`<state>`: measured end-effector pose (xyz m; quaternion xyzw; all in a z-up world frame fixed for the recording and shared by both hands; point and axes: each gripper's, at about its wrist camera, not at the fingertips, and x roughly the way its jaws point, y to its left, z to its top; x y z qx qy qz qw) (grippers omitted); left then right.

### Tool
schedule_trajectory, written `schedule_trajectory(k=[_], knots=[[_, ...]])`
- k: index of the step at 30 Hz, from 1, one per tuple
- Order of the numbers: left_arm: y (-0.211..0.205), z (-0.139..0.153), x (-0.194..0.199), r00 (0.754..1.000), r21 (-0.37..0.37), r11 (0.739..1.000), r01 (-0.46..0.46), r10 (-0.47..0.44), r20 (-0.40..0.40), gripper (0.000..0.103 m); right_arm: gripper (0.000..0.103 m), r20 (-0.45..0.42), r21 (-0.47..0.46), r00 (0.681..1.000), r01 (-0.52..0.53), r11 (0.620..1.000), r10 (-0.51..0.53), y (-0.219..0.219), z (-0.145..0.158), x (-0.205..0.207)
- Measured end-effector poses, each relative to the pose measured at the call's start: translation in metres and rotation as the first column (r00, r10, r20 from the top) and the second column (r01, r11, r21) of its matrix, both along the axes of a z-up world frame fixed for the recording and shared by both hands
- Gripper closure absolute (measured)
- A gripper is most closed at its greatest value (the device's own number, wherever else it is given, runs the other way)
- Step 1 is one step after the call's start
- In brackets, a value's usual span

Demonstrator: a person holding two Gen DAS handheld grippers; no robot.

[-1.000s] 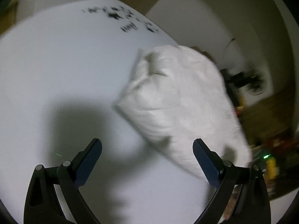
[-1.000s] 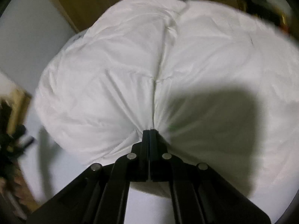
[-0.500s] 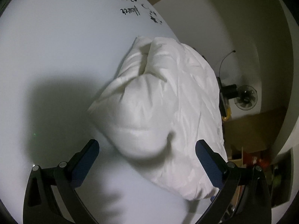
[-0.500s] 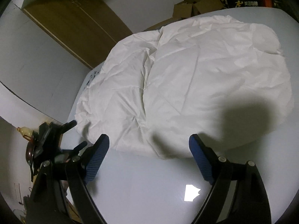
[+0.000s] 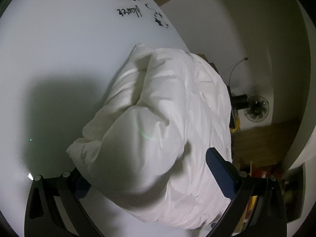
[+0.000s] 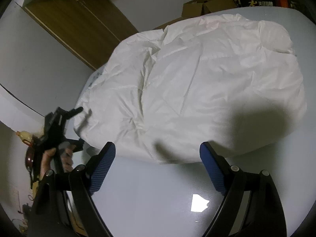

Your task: Fold large clothes

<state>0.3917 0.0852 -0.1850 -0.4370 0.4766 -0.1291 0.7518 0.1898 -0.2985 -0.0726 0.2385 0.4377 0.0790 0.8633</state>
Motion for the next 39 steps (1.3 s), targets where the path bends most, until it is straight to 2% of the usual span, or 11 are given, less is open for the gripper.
schedule_trajectory(k=[3, 5, 6, 7, 10, 16, 21, 23, 27, 34, 39], knots=[[-0.003, 0.0, 0.005, 1.0, 0.023, 1.0, 0.006, -0.006, -0.009, 0.005, 0.017, -0.007, -0.054, 1.0, -0.001, 0.999, 0.0, 0.006, 0.001, 0.007], [-0.003, 0.001, 0.003, 1.0, 0.065, 0.998, 0.007, -0.006, -0.018, 0.027, 0.025, 0.007, -0.068, 1.0, -0.013, 0.998, 0.013, 0.014, 0.004, 0.015], [-0.003, -0.001, 0.003, 1.0, 0.091, 0.996, 0.0, 0.003, -0.031, 0.045, 0.043, 0.011, -0.082, 1.0, -0.026, 0.996, 0.027, 0.02, 0.007, 0.023], [-0.003, -0.004, 0.003, 0.999, 0.083, 0.997, -0.003, 0.006, -0.034, 0.051, 0.068, 0.007, -0.098, 0.999, -0.044, 0.994, 0.045, 0.029, 0.008, 0.033], [-0.006, 0.001, -0.004, 1.0, 0.118, 0.993, -0.007, 0.01, -0.022, 0.068, 0.092, 0.004, -0.146, 0.997, -0.08, 0.986, 0.081, 0.052, 0.005, 0.06], [-0.029, 0.055, -0.031, 0.988, 0.329, 0.944, -0.014, -0.039, 0.153, 0.079, 0.094, -0.095, -0.323, 0.989, -0.142, 0.936, 0.117, 0.089, -0.035, 0.09], [-0.052, 0.094, -0.05, 0.96, 0.459, 0.888, -0.04, -0.094, 0.265, 0.079, 0.093, 0.001, -0.213, 0.993, -0.116, 0.97, 0.119, 0.07, -0.014, 0.071], [-0.064, 0.105, -0.054, 0.95, 0.491, 0.87, -0.048, -0.112, 0.291, 0.079, 0.093, -0.101, -0.189, 0.985, -0.16, 0.969, 0.143, 0.071, -0.036, 0.081], [-0.082, 0.124, -0.065, 0.934, 0.532, 0.845, -0.056, -0.143, 0.326, 0.079, 0.094, -0.1, -0.276, 0.981, -0.188, 0.943, 0.166, 0.081, -0.049, 0.079], [-0.119, 0.154, -0.078, 0.913, 0.572, 0.819, -0.055, -0.19, 0.361, 0.079, 0.094, -0.061, -0.204, 0.979, -0.204, 0.957, 0.196, 0.072, -0.061, 0.058], [-0.157, 0.187, -0.091, 0.879, 0.601, 0.796, -0.073, -0.234, 0.416, 0.079, 0.093, 0.017, 0.002, 0.997, -0.075, 0.997, 0.075, 0.006, -0.039, 0.019]])
